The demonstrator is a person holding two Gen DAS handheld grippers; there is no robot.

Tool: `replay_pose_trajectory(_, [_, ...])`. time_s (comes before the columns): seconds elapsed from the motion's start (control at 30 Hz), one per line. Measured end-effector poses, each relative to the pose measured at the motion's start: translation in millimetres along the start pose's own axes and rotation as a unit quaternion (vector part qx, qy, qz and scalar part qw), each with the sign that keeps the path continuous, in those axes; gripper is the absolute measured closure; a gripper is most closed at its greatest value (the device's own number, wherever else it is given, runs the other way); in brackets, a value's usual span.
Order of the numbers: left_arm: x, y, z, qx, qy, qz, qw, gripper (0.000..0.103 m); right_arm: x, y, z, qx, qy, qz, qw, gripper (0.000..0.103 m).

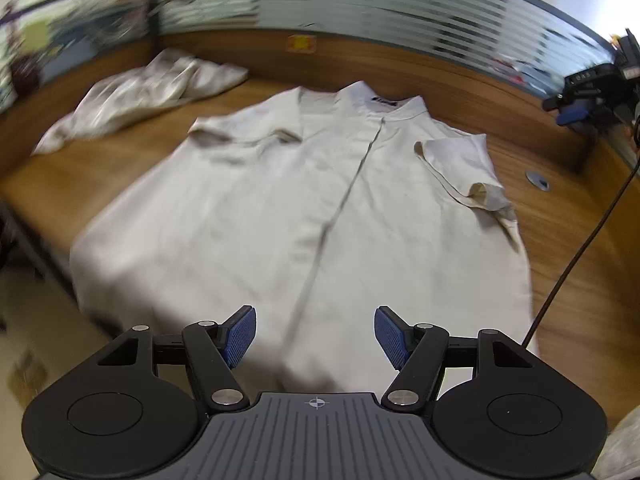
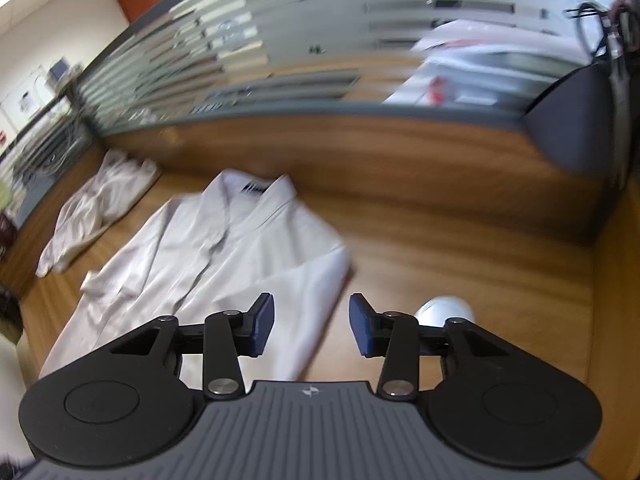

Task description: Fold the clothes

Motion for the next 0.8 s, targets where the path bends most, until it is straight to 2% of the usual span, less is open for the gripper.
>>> replay_pose_trajectory(0.1, [-22,-20,-14,-0.001,0.004,-0.024,0.9997,0.034,-17,6,6,-0.001,-0.005,-0.009,1.000,0.050])
replay_pose_trajectory(0.23, [-60,-43,-16,0.004,-0.015,-0.049,0.9987,0.033,-35,-1,19,0.008,0.005,0.003,1.000,0.050])
replay_pose_trajectory(0.33, [-91,-55,-11,0.008,-0.047,-0.051,0.9976,0.034,-43,-9,26,0.007,0.036,0.023,0.999,0.050])
replay_pose_trajectory(0.43, [-123,-63,-6,0.010,-0.077,-0.033,0.9964,0.035,-48,-10,29,0.010,0.051,0.019,0.998,0.050])
replay_pose_trajectory(0.5, [-141,-67,-3,0.016,-0.096,-0.022,0.9950,0.043,-51,-10,34,0.026,0.041,-0.001,0.999,0.050])
replay_pose_trajectory(0.57, [-158,-74,2,0.031,-0.104,-0.004,0.9940,0.052,-54,-6,37,0.025,0.033,-0.003,0.999,0.050])
replay_pose_trajectory(0.7, [-171,-87,10,0.059,-0.079,0.022,0.9949,0.067,-53,-1,43,0.017,0.047,0.012,0.999,0.050])
replay_pose_trajectory(0.8, [-169,-88,10,0.056,-0.071,0.031,0.9955,0.070,-42,-2,48,0.020,0.055,-0.003,0.998,0.050])
Point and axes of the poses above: each gripper's, at about its wrist camera, not at the fingertips, and z roughly the way its jaws point, x to its left, y to its top, the point moved 7 cm from there along z, roughly the way its jaws point, and after that the axes turned 7 degrees about -x, right-handed, at the moved point
